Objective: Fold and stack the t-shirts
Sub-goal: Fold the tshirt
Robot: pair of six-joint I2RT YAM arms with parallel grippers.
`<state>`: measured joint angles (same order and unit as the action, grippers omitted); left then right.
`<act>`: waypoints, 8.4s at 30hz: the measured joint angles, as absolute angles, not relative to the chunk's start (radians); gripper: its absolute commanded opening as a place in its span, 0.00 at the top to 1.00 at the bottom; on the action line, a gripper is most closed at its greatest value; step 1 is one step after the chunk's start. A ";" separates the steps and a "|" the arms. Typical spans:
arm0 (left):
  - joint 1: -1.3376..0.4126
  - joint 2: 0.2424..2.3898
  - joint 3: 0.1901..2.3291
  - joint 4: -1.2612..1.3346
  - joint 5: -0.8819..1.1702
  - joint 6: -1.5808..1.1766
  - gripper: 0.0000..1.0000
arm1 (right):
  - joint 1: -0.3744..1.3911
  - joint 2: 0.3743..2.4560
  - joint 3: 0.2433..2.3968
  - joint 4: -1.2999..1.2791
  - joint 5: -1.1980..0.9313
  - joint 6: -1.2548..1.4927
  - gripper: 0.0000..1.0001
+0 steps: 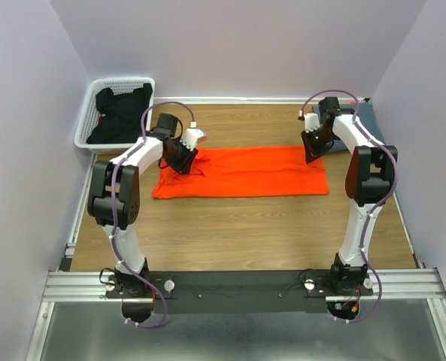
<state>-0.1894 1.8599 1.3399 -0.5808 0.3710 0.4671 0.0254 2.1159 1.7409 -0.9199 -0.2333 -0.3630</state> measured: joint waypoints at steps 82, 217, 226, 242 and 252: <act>-0.300 2.089 1.762 -0.489 0.496 0.173 0.61 | 0.404 2.256 1.972 -0.827 -0.279 -0.139 0.77; -0.635 1.277 0.897 -0.590 0.507 1.008 1.00 | 0.693 1.406 1.010 -0.644 -0.253 -0.703 0.99; -0.487 1.487 1.083 -0.519 0.516 1.059 1.00 | 0.543 1.614 1.217 -0.664 -0.277 -0.870 0.99; -0.382 1.835 1.386 -0.476 0.521 1.149 1.00 | 0.422 1.971 1.576 -0.678 -0.308 -1.004 0.99; -0.349 1.958 1.491 -0.453 0.522 1.181 1.00 | 0.402 2.107 1.715 -0.679 -0.311 -1.032 0.99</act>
